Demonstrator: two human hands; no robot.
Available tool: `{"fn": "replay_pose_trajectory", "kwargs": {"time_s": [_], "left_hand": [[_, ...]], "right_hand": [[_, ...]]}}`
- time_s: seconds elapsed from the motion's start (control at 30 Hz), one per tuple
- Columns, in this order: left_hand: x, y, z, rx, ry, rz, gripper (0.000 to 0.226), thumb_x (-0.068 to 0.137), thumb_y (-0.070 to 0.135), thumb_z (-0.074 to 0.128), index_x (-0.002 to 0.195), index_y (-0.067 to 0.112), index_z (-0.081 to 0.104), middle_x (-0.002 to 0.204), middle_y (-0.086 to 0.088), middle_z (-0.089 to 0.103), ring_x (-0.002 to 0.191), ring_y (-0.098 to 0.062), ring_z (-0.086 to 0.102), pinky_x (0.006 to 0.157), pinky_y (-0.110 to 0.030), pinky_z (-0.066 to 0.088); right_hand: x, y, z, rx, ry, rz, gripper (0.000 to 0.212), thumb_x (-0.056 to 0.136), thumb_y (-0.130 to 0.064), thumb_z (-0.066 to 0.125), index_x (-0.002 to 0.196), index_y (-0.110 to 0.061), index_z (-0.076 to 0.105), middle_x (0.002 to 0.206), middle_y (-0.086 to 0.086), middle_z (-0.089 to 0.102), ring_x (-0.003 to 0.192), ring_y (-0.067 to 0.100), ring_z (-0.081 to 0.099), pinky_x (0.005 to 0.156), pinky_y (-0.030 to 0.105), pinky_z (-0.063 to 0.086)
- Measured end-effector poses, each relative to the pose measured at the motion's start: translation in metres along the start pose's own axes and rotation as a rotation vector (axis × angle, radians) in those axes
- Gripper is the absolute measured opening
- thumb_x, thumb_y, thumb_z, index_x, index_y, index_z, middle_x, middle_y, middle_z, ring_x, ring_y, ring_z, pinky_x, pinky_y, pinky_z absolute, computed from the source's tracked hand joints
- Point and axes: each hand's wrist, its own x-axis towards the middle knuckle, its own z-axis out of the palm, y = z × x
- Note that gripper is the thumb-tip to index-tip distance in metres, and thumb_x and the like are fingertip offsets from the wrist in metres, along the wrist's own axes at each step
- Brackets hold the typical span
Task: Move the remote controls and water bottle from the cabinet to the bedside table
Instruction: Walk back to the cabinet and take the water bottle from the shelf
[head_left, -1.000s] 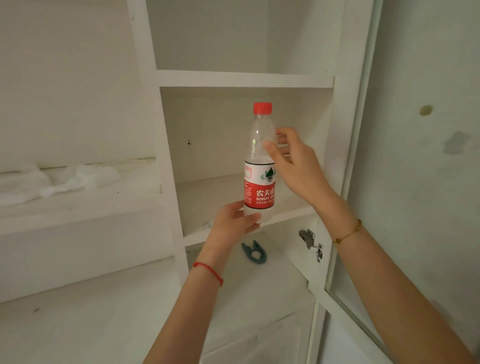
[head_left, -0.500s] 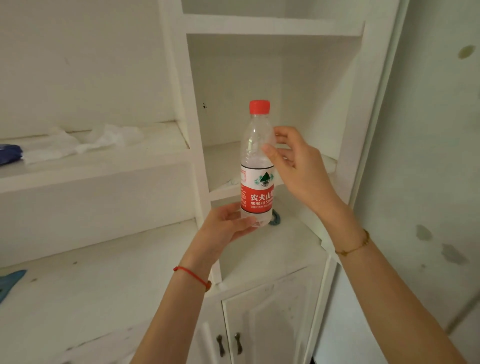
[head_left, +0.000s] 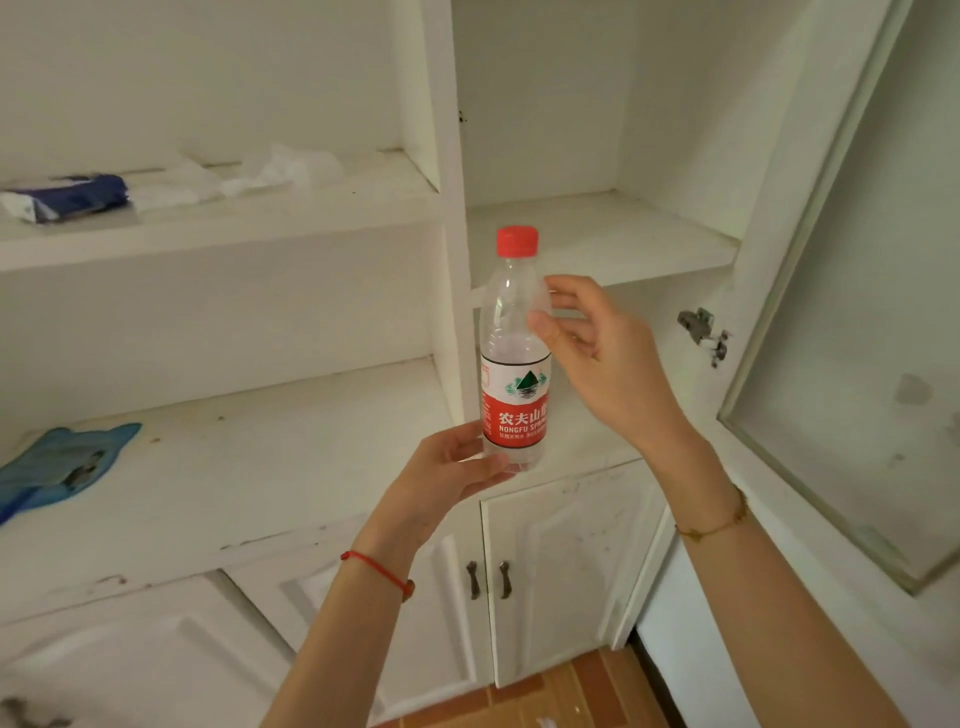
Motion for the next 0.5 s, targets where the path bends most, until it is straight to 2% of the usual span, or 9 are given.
{"fn": "replay_pose_trajectory", "kwargs": {"time_s": [0.1, 0.2, 0.33, 0.5], "left_hand": [[-0.02, -0.017, -0.005, 0.018, 0.052, -0.019, 0.046, 0.087, 0.002, 0.068, 0.131, 0.004, 0.058, 0.122, -0.014, 0.069, 0.111, -0.027, 0.068, 0.101, -0.037, 0.052], [-0.044, -0.033, -0.006, 0.048, 0.088, -0.034, 0.05, 0.082, 0.008, 0.073, 0.13, 0.006, 0.059, 0.123, -0.011, 0.069, 0.113, -0.027, 0.067, 0.104, -0.039, 0.049], [-0.083, -0.056, 0.002, 0.072, 0.16, -0.062, 0.042, 0.089, 0.005, 0.066, 0.131, 0.009, 0.06, 0.124, -0.008, 0.069, 0.114, -0.025, 0.067, 0.106, -0.041, 0.047], [-0.139, -0.084, 0.021, 0.054, 0.3, -0.126, 0.042, 0.09, 0.008, 0.066, 0.131, 0.014, 0.06, 0.122, -0.002, 0.071, 0.113, -0.021, 0.067, 0.107, -0.042, 0.047]], "right_hand": [[-0.017, 0.001, 0.011, 0.048, -0.047, 0.008, 0.042, 0.091, -0.031, 0.061, 0.129, -0.015, 0.053, 0.121, -0.006, 0.062, 0.107, 0.011, 0.065, 0.089, 0.015, 0.052], [-0.036, 0.002, 0.018, 0.089, -0.104, 0.026, 0.043, 0.09, -0.029, 0.062, 0.13, -0.014, 0.053, 0.122, -0.006, 0.062, 0.105, 0.007, 0.064, 0.087, 0.009, 0.05], [-0.065, 0.003, 0.024, 0.137, -0.198, 0.058, 0.042, 0.09, -0.028, 0.063, 0.13, -0.016, 0.055, 0.118, -0.013, 0.059, 0.1, 0.001, 0.062, 0.081, 0.003, 0.047], [-0.103, -0.002, 0.033, 0.187, -0.353, 0.062, 0.042, 0.09, -0.029, 0.063, 0.13, -0.018, 0.055, 0.123, -0.009, 0.061, 0.107, 0.007, 0.063, 0.083, 0.004, 0.048]]}}
